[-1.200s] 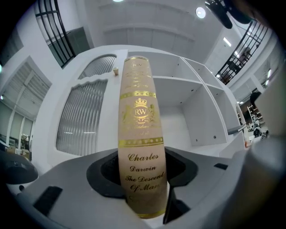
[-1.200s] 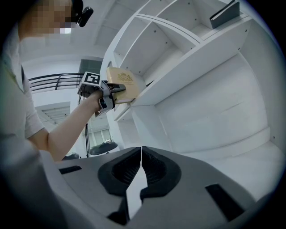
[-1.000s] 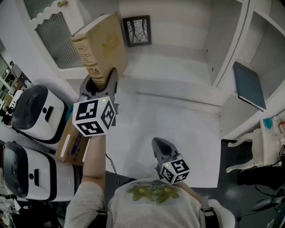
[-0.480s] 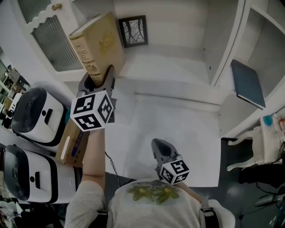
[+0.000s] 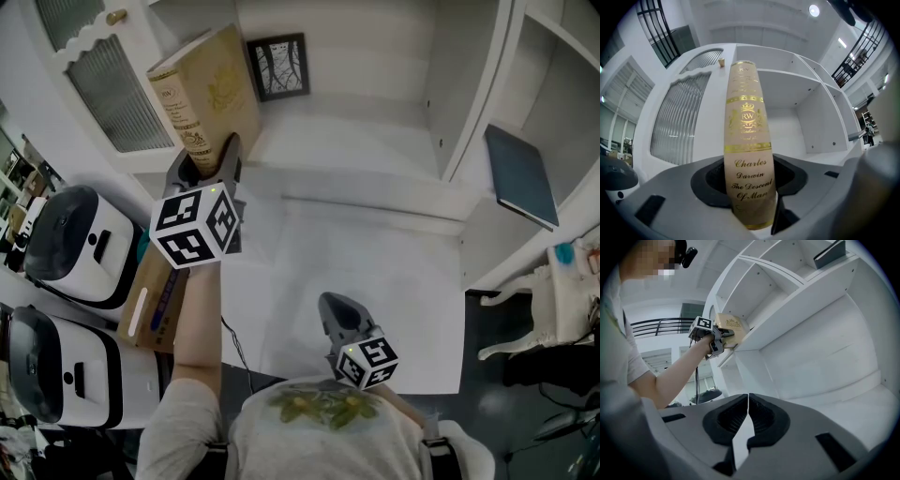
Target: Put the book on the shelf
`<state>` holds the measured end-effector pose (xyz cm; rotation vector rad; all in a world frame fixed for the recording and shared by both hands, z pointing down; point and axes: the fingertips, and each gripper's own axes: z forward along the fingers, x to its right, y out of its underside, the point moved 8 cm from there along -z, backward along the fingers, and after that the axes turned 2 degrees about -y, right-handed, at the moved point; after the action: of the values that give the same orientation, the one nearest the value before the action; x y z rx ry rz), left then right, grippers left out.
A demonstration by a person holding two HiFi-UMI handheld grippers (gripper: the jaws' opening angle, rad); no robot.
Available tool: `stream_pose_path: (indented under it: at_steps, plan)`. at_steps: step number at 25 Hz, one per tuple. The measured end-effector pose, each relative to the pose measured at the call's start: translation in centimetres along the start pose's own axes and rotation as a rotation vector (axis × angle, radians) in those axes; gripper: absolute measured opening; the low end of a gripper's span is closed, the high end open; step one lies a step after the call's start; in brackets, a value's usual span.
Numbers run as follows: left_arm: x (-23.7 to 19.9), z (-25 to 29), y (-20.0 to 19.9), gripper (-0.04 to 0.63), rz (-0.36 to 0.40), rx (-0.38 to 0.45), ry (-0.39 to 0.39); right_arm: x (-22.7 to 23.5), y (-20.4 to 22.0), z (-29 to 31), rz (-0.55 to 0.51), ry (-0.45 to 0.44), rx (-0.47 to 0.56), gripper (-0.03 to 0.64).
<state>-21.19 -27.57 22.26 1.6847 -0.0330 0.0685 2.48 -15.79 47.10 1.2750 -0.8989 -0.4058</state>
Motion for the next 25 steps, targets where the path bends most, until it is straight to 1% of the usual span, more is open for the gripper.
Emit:
stream_pose_path:
  at_steps: [9,13,18,22,25]
  plan:
    - [0.3,0.5,-0.1,0.227,0.036,-0.003,0.009,-0.2,-0.1,-0.1,-0.003,-0.007,-0.002,0.031]
    - [0.4,0.3,-0.3,0.227,0.056,-0.002,-0.006,-0.2,0.0,-0.3,-0.002,-0.003,-0.004,0.031]
    - [0.1,-0.6,-1.5,0.238,0.088,0.049,-0.036,-0.2,0.0,-0.3,-0.001,-0.005,-0.009,0.031]
    - [0.0,-2.0,-2.5,0.238,0.079,0.097,-0.041,-0.3,0.1,-0.1,0.0,-0.015,-0.017,0.031]
    - [0.0,-3.4,-3.0,0.238,0.089,0.132,-0.044,-0.5,0.2,0.0,-0.004,-0.02,-0.019,0.031]
